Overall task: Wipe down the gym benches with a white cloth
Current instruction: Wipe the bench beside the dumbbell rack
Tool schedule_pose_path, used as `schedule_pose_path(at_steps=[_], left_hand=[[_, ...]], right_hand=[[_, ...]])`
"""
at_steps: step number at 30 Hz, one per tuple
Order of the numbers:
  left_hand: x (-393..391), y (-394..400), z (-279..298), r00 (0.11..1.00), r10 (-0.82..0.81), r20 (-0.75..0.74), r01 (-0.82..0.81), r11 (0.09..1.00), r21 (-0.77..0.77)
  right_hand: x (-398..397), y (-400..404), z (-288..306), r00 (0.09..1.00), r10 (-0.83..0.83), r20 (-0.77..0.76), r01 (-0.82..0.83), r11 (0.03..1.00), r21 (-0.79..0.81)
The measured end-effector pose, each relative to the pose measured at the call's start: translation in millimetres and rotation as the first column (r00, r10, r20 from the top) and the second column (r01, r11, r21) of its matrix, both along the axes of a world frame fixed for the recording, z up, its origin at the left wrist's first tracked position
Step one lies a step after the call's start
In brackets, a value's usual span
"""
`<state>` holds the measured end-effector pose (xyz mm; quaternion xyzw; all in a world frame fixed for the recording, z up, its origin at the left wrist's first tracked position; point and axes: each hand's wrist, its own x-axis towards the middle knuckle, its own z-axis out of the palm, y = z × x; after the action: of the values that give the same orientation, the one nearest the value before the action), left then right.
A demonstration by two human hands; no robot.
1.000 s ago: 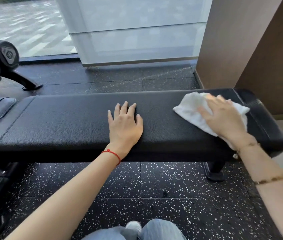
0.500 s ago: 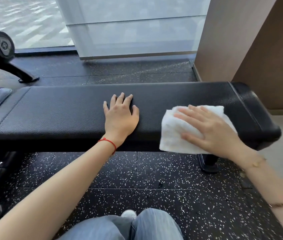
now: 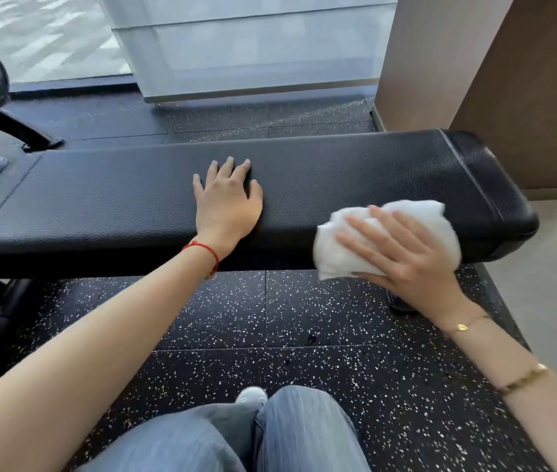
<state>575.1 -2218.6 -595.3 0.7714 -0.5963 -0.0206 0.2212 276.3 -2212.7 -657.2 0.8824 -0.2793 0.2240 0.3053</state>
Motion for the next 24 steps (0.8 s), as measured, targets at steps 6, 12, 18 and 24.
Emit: schedule_pose_path(at_steps=[6,12,18,24], left_hand=[[-3.4,-1.5,0.6,1.000,0.004,0.024,-0.004,1.000,0.013],[0.2,-0.1,-1.7,1.000,0.000,0.012,0.000,1.000,-0.003],[-2.7,-1.3,-2.8,0.999,0.015,0.038,-0.015,1.000,0.008],[-4.1,-0.5,-1.7,0.999,0.017,0.029,-0.017,1.000,0.012]], right_hand=[[25.9,2.9,-7.2,0.994,-0.098,-0.042,0.092,0.987,-0.136],[60.7,10.4,10.0,0.999,-0.034,0.032,0.033,0.999,0.033],[-6.0,-4.1,39.8,0.941,-0.270,0.205,0.156,0.882,0.445],[77.2,-64.5,77.0,0.894,-0.446,0.039,0.260,0.588,0.766]])
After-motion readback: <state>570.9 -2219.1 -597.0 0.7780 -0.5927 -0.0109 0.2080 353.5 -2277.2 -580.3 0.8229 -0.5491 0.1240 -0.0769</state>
